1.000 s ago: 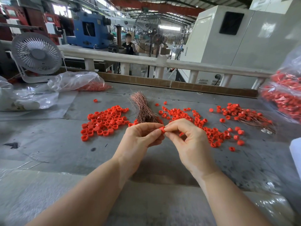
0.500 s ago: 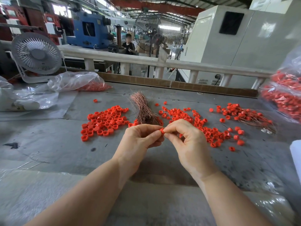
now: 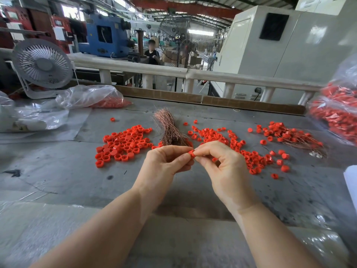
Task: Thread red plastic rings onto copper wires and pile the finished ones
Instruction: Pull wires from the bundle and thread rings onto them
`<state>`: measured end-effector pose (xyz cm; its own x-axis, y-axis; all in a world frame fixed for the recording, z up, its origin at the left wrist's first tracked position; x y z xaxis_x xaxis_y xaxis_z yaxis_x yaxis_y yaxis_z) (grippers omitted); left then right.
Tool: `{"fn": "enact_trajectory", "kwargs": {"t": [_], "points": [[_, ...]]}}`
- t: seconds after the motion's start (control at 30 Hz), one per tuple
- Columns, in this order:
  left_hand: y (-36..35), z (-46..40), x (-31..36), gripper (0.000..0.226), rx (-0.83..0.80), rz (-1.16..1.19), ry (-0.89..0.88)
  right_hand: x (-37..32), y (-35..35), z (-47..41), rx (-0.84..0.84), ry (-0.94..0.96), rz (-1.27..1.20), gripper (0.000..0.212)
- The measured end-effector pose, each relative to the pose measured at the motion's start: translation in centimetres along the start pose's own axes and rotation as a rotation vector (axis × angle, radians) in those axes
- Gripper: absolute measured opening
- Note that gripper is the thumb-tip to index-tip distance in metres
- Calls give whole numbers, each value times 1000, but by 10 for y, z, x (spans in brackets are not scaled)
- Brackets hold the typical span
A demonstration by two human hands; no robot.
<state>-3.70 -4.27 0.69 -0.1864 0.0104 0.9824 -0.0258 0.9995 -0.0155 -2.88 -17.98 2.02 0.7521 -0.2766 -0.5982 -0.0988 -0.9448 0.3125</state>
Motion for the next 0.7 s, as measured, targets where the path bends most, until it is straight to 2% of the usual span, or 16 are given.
{"fn": "enact_trajectory", "kwargs": {"t": [0.17, 0.53, 0.7], "points": [[-1, 0, 0, 18, -8, -12, 10, -3, 0, 0, -33, 56, 105, 7], [-4, -1, -1, 19, -50, 119, 78, 0, 1, 1, -11, -93, 38, 10], [-4, 0, 0, 22, -46, 90, 52, 0, 1, 1, -4, -133, 35, 11]]}}
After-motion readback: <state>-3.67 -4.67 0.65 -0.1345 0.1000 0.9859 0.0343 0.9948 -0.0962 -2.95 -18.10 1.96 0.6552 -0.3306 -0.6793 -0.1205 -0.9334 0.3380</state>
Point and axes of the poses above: each hand's wrist, its own z-axis away from the middle knuckle, its own y-axis out of the back of the hand, x = y × z, the point moved 2 cm from there along -z, towards the middle knuckle, and after that the axes turned 11 degrees about -z, right-handed, at the moved point
